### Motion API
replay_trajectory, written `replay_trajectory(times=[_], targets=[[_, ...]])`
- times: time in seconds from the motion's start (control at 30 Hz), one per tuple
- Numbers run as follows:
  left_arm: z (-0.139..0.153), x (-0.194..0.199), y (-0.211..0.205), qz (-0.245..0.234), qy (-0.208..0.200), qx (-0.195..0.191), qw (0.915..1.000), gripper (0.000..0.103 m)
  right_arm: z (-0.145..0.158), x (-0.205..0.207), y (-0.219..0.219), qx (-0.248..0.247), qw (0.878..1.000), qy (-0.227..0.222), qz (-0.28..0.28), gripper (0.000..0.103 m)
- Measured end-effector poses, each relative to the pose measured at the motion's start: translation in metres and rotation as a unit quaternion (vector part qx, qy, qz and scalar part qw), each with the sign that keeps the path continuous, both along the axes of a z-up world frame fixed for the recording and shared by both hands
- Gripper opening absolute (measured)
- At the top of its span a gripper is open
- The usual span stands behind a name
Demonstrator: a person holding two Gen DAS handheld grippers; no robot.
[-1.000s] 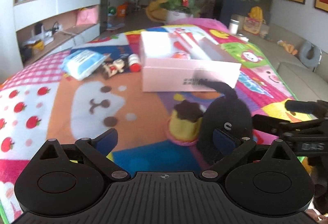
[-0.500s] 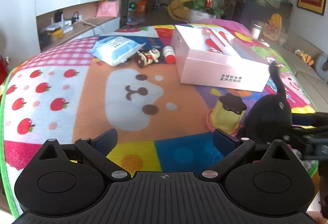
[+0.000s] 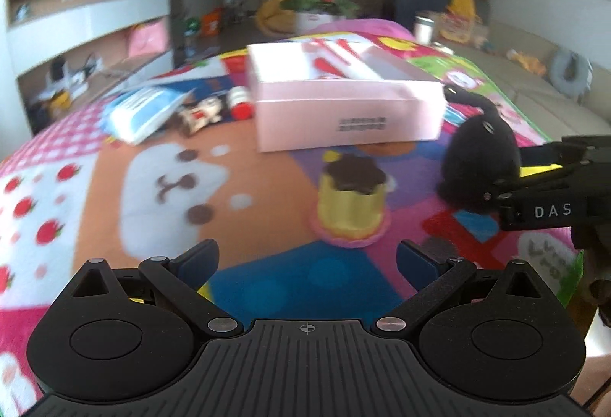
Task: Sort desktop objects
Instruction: 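Carry the plush cat with the left gripper toward the right gripper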
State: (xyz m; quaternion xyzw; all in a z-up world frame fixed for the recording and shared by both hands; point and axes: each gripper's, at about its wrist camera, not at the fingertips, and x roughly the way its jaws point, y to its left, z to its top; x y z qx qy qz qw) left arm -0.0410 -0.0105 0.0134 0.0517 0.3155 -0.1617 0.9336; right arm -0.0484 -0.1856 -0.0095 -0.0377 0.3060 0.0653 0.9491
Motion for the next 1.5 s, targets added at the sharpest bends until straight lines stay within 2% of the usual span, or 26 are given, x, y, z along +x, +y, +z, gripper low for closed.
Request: replay_trajectory(times=[0.13,0.33,0.53,0.67,0.8,1.0,1.23,1.3,1.5], targets=[[-0.002,0.006,-0.02,-0.018,-0.009,0.024,0.9995,0.101,-0.012,-0.008,-0.003,0.022,1.0,0.016,0.003,0.095],[-0.003,0.019,-0.035,-0.041,-0.009,0.039,0.9984,0.1,-0.019,-0.01,-0.013,0.026,0.999,0.026,-0.032,0.095],[-0.005,0.028,-0.03,-0.066,0.02,0.008,0.9976,0.101,-0.02,-0.013,-0.024,0.042,0.998,0.025,-0.043,0.101],[-0.006,0.031,-0.025,-0.047,0.012,0.025,0.9985,0.1,-0.02,-0.012,-0.024,0.043,0.998,0.027,-0.045,0.103],[-0.008,0.04,-0.024,-0.006,0.013,0.045,0.9989,0.103,-0.021,-0.011,-0.024,0.045,0.998,0.026,-0.045,0.103],[-0.007,0.04,-0.032,0.022,-0.027,0.094,0.995,0.103,-0.021,-0.011,-0.018,0.022,0.998,0.031,-0.045,0.103],[-0.008,0.043,-0.025,0.025,-0.017,0.075,0.9967,0.103,-0.02,-0.014,-0.018,0.034,0.998,0.033,-0.053,0.103],[-0.008,0.043,-0.023,0.026,-0.015,0.071,0.997,0.103,-0.02,-0.016,-0.012,0.018,0.998,0.039,-0.056,0.103],[-0.009,0.045,-0.02,0.03,-0.005,0.055,0.998,0.103,-0.019,-0.018,-0.008,0.015,0.997,0.044,-0.068,0.103]])
